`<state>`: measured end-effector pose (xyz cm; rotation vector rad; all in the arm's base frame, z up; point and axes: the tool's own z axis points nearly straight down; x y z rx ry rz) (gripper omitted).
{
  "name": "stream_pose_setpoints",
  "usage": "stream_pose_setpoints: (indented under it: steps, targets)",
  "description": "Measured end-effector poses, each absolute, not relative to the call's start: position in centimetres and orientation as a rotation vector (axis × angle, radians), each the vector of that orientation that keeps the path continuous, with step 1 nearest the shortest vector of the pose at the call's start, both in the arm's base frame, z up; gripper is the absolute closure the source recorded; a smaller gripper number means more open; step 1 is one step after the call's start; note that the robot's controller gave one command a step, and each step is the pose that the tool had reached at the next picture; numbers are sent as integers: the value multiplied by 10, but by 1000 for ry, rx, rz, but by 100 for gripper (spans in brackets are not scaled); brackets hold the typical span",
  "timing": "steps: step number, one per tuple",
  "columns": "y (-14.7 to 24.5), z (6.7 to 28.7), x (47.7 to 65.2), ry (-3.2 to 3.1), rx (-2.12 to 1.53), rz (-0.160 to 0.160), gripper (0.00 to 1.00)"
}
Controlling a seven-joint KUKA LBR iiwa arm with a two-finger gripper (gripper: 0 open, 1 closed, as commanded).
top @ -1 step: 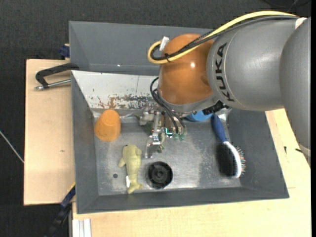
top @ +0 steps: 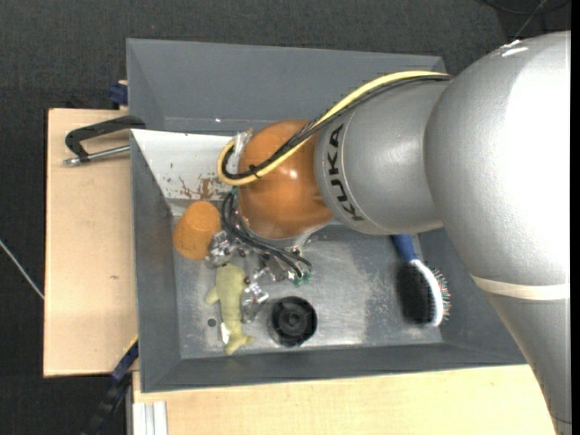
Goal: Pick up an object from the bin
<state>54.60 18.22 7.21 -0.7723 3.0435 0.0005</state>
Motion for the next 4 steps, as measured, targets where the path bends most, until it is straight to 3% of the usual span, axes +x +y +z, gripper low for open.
stream_pose_setpoints:
  steps: [1, 2, 3, 4]
  targets:
    - [221, 102, 490, 2936, -1116, 4, 0]
    - [204, 107, 494, 2522, -1862, 1, 0]
    - [224, 72, 493, 2246, -2191, 0, 0]
    - [226, 72, 493, 2249, -2187, 3, 0]
